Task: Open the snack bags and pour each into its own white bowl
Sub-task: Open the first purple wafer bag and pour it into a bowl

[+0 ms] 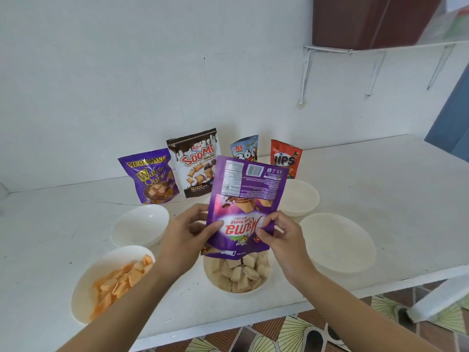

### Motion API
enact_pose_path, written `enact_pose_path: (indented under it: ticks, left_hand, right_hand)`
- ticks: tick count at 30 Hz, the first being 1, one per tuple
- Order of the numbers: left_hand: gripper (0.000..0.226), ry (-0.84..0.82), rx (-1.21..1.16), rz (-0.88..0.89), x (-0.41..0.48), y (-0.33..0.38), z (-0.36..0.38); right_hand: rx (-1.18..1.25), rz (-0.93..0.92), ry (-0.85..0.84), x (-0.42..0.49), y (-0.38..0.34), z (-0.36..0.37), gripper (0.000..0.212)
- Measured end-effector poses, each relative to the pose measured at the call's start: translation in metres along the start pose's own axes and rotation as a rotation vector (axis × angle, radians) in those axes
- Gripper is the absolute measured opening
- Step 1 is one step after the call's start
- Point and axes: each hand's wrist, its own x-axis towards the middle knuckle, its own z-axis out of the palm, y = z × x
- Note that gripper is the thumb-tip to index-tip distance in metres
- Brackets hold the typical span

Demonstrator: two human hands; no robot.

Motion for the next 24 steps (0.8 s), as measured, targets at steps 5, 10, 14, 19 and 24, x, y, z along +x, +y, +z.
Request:
enact_pose_path:
  ticks: [5,10,14,19,24]
  left_hand:
    - [0.04,0.05,0.155,0.04,0.003,0.005,0.005]
    - [0.018,0.011,0.202,0.144,0.005,-0.006,-0.007]
    - [0.009,-0.131,0.251,0.169,0.009,-0.018,-0.015]
    - [0.028,-0.221,0.184,0.118,0.015,-0.021,-0.017]
    - [0.043,-0.217,0.157,0.05,0.018,-0.017,-0.028]
  right_hand:
    - [-0.033,-0.003,-0.019,-0.003,0.007,-0.001,0.011]
    - [-0.036,0.007,-0.063,-0.003,0.002,-0.005,0.009]
    - [-0.077,-0.008,-0.072,-0.002,0.0,-0.005,0.009]
    - [-0.127,-0.013,-0.061,0.002,-0.006,-0.007,0.016]
    - [-0.116,-0.01,-0.046,0.007,-0.018,-0.009,0.024]
